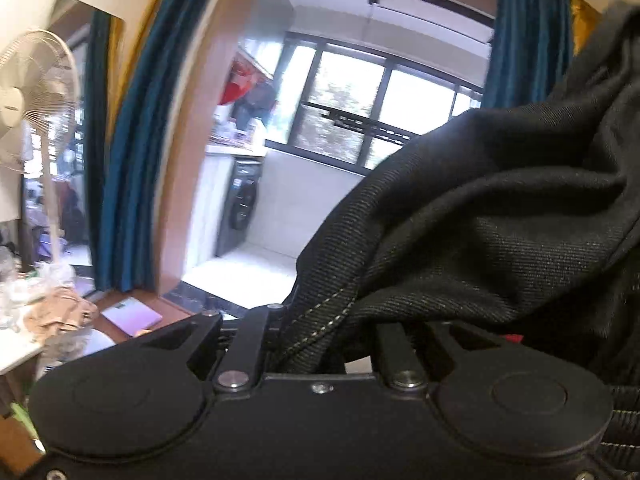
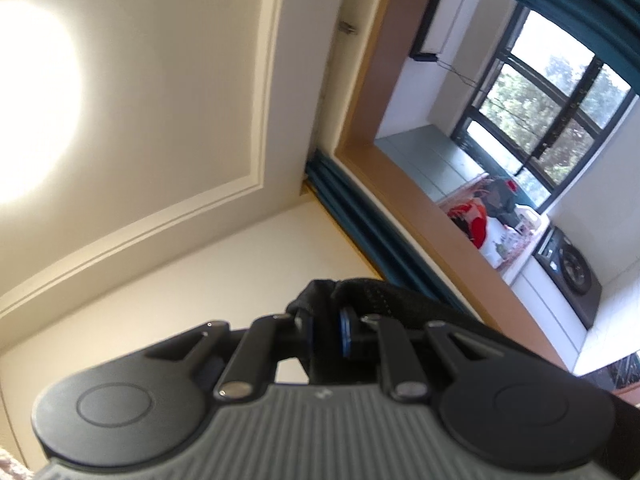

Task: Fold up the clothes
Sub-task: 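Lift the black jeans off the chair with both grippers and carry toward the desk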

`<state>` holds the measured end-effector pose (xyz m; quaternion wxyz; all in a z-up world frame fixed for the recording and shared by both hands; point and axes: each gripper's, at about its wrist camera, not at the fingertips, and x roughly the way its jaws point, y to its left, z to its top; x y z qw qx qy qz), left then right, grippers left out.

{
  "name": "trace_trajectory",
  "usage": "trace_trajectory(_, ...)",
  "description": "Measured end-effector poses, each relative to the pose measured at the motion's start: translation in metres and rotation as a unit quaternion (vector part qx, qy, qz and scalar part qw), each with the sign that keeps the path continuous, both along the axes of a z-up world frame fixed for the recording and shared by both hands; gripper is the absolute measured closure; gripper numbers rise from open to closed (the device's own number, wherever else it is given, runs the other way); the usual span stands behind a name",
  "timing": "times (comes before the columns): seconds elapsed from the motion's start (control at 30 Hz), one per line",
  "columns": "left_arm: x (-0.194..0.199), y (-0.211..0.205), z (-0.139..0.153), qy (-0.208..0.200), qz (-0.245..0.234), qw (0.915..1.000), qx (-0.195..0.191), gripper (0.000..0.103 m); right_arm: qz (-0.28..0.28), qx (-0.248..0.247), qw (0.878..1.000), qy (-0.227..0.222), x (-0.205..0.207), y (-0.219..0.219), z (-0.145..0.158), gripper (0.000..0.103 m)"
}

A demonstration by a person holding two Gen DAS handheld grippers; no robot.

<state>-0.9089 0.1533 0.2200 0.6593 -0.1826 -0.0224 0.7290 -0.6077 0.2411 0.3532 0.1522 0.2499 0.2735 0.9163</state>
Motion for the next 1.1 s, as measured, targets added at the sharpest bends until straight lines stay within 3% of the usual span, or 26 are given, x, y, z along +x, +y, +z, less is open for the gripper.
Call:
trace_trajectory(0.17, 0.021, -0.009, -0.003, 0.006, -0.080, 0.9967, 0.007, 0.091, -0.001, 0.029, 0.999, 0.012, 0.009, -0.028, 0.017, 0.090)
trace_trajectory(0.3, 0.050, -0.009, -0.004, 0.002, -0.154, 0.9877, 0.025, 0.091, -0.013, 0.052, 0.998, 0.015, 0.023, -0.052, 0.032, 0.090)
trace_trajectory(0.43, 0.083, 0.000, -0.018, -0.014, -0.217, 0.9752, 0.042, 0.091, -0.040, 0.077, 0.996, 0.008, 0.049, -0.080, 0.048, 0.090)
trace_trajectory(0.57, 0.140, -0.003, -0.010, -0.016, -0.289, 0.9550, 0.064, 0.091, -0.075, 0.096, 0.993, 0.008, 0.093, -0.116, 0.064, 0.090)
trace_trajectory(0.7, 0.216, -0.023, 0.002, -0.017, -0.368, 0.9254, 0.090, 0.091, -0.130, 0.119, 0.984, 0.012, 0.158, -0.165, 0.086, 0.090)
trace_trajectory(0.83, 0.309, -0.058, 0.015, -0.021, -0.445, 0.8886, 0.108, 0.091, -0.206, 0.144, 0.968, -0.003, 0.233, -0.227, 0.109, 0.090)
trace_trajectory(0.93, 0.382, -0.089, 0.022, -0.032, -0.498, 0.8577, 0.122, 0.091, -0.268, 0.167, 0.949, -0.016, 0.292, -0.279, 0.122, 0.090)
trace_trajectory(1.1, 0.512, -0.126, 0.021, -0.066, -0.582, 0.8036, 0.108, 0.091, -0.390, 0.194, 0.899, -0.052, 0.380, -0.358, 0.141, 0.090)
